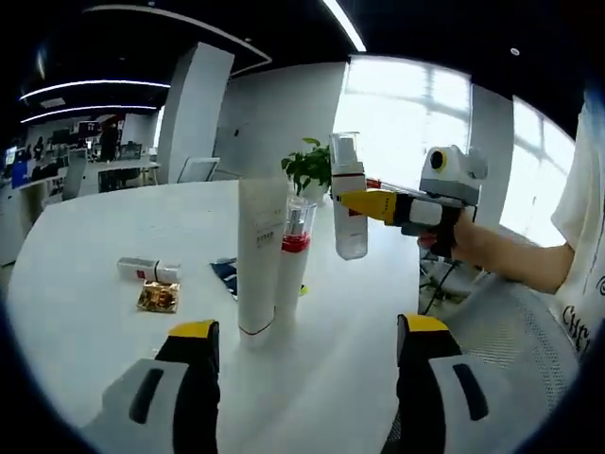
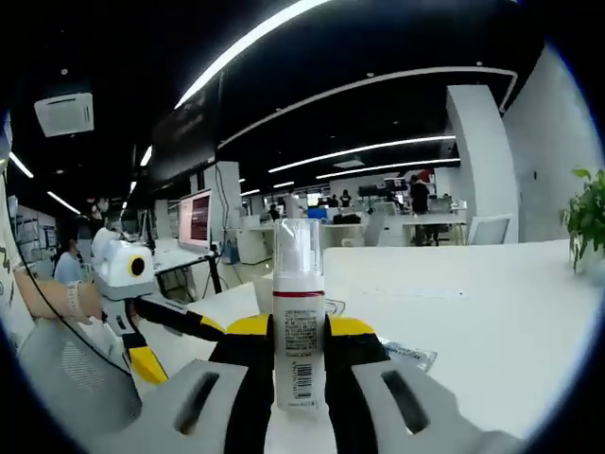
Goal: Arrange the skincare products in the storage area until every visible bottle or jar stands upright without overlapping.
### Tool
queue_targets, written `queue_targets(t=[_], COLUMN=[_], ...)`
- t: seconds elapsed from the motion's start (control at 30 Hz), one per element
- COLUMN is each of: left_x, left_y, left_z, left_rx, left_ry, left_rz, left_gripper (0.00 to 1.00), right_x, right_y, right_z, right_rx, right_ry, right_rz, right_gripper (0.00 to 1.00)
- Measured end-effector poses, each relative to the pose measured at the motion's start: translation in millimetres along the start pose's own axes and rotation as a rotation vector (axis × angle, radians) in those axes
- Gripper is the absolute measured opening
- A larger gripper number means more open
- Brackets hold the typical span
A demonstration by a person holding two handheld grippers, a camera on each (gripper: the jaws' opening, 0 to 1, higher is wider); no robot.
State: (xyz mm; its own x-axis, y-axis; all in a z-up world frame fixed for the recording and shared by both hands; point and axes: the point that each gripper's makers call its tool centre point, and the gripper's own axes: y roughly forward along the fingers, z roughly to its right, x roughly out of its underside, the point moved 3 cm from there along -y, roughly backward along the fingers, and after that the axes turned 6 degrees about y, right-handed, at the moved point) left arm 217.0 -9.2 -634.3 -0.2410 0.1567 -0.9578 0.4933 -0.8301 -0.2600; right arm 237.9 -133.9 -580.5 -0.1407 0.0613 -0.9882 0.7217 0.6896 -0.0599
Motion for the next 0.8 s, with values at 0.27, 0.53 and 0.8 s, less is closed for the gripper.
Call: queue_targets(t=[0.27, 0.53, 0.8], left_x=[-19.7, -28.0, -28.4], left_y=[-13.6, -14.1, -13.0], left_z=[-3.1, 2.6, -1.6], left_rx=[0.026, 0.058, 0.048], left_ry=[-0.084, -0.11, -0.099], left_rz=[0.134, 0.191, 0.195], left_gripper=[0.54, 0.43, 0.34], right_x=[26.7, 50.6, 62.7], right_y=[18.6, 31.3, 38.2], right_z=[-37.3, -62.7, -83.0], right_rx=[-0.081, -0.176, -0.31], right_ry=[-0.047, -0.121, -0.053], right_rz=[-0.127, -0.233, -0.274], right_gripper=[0.18, 0.18, 0.18])
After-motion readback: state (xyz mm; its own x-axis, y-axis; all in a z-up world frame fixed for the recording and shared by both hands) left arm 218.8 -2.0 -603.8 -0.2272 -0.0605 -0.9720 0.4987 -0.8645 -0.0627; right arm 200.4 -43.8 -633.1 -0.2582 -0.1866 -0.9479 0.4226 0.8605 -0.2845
